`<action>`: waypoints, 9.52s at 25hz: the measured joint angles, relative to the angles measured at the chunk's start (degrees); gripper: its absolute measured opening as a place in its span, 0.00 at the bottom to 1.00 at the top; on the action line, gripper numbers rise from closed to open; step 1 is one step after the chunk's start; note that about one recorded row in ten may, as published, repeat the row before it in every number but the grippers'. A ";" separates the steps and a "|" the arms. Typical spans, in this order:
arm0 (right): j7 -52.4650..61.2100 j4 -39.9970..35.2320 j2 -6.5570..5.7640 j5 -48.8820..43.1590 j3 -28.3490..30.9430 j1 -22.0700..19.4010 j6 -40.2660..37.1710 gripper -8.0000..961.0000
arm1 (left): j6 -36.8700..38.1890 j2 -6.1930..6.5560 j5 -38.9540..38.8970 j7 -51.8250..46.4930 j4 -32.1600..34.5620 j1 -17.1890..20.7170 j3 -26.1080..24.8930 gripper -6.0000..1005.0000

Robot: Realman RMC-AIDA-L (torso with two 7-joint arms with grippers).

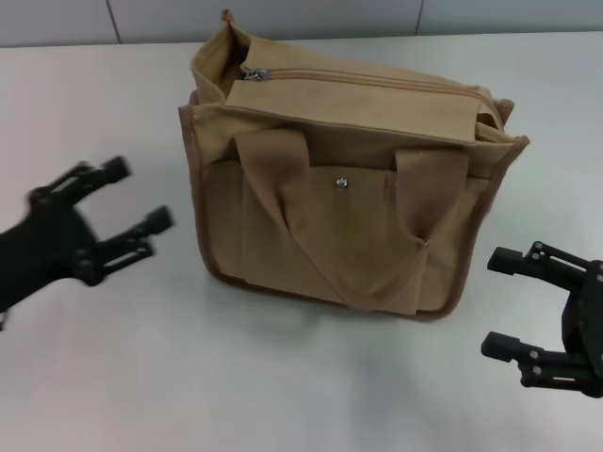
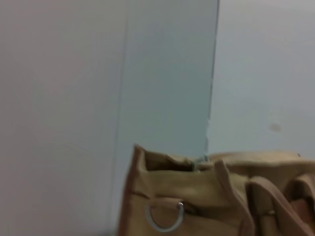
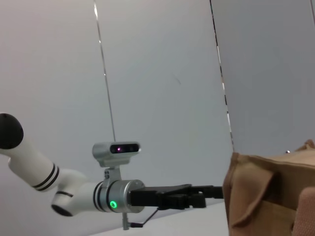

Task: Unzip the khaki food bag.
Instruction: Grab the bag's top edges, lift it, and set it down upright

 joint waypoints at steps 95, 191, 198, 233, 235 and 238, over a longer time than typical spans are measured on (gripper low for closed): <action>3.86 3.82 0.43 62.69 -38.08 6.26 23.49 0.87 | -0.42 -1.22 -7.43 -5.47 11.90 -17.51 11.75 0.07; 18.89 -15.23 0.21 50.84 -44.65 -10.08 20.55 0.87 | -4.52 -1.62 -9.20 2.09 11.26 -19.97 16.34 0.07; -1.33 -5.62 0.62 55.39 -42.39 -10.04 18.54 0.87 | -4.60 -1.62 -10.18 2.09 11.18 -19.97 17.71 0.07; -68.79 28.39 0.62 64.67 -46.85 5.87 15.40 0.65 | -4.77 -1.71 -10.50 1.75 10.47 -20.49 18.55 0.08; -69.46 28.68 0.62 64.55 -47.00 5.87 15.40 0.64 | -4.79 -1.71 -10.50 1.71 10.47 -20.52 18.57 0.08; -71.28 30.20 0.62 64.35 -47.02 6.45 15.28 0.63 | -4.81 -1.71 -10.50 1.68 10.48 -20.63 18.70 0.08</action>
